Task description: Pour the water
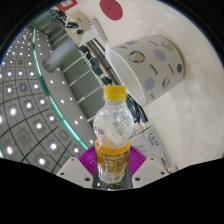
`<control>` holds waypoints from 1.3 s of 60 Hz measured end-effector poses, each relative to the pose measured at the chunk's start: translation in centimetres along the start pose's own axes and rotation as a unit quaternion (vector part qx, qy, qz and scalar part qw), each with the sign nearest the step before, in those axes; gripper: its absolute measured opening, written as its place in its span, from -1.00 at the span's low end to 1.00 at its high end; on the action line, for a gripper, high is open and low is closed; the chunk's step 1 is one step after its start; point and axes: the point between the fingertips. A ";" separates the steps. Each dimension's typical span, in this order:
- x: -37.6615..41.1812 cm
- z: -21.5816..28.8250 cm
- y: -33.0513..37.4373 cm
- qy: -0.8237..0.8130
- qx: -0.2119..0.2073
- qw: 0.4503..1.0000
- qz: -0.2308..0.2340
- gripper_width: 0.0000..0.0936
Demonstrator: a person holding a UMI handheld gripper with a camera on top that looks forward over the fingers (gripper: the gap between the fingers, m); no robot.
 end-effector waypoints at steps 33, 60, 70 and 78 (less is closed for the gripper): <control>11.0 4.0 2.8 0.575 0.030 0.808 -0.123 -0.17; 10.7 24.9 7.8 0.846 -0.022 0.468 -0.255 -0.17; 7.4 28.6 7.8 0.834 -0.011 0.478 -0.276 -0.16; 5.7 29.8 8.4 0.835 -0.010 0.476 -0.275 -0.15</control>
Point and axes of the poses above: the point between the fingertips, and its own axes, seen from behind it with the camera up: x to the left, z up, y backward, against the way the camera looks
